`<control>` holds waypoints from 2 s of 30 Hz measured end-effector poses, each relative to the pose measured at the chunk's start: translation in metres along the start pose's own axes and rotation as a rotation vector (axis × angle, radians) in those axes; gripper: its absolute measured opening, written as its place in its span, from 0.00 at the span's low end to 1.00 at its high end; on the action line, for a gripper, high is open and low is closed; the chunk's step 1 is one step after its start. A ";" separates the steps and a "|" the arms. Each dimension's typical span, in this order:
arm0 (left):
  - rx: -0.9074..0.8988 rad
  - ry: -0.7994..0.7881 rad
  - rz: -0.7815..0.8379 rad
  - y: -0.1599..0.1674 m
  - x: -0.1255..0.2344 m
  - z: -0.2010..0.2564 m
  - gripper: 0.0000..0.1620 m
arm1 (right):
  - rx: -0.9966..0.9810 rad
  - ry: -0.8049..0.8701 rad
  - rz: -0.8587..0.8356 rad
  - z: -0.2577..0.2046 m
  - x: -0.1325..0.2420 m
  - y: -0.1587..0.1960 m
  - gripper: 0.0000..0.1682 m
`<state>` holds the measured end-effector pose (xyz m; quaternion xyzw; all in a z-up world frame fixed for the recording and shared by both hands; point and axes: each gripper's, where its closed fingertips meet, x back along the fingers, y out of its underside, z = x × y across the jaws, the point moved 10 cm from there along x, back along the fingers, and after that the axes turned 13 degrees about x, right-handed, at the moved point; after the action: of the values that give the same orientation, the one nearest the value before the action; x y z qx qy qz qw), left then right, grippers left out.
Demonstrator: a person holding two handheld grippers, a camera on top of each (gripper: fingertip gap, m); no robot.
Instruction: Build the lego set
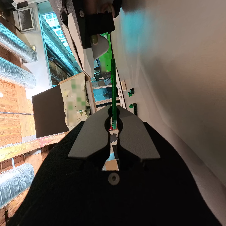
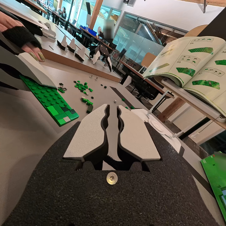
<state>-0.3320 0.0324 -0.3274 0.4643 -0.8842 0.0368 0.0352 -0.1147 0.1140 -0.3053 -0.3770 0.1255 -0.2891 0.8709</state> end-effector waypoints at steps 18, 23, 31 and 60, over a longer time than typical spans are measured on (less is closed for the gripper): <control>-0.014 -0.011 -0.004 0.000 0.004 0.000 0.03 | -0.074 -0.125 -0.015 0.007 -0.009 0.000 0.05; -0.007 0.004 0.044 -0.008 0.004 0.002 0.03 | -0.170 -0.500 -0.119 0.032 -0.057 -0.005 0.07; 0.016 0.008 0.090 -0.013 0.000 0.004 0.03 | -0.196 -0.803 -0.415 0.056 -0.164 -0.021 0.09; 0.033 0.049 0.046 -0.012 -0.015 0.004 0.03 | -0.202 -0.952 -1.056 -0.016 -0.290 -0.030 0.05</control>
<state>-0.3138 0.0374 -0.3325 0.4432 -0.8928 0.0637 0.0483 -0.3665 0.2623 -0.2945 -0.5513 -0.4409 -0.4631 0.5358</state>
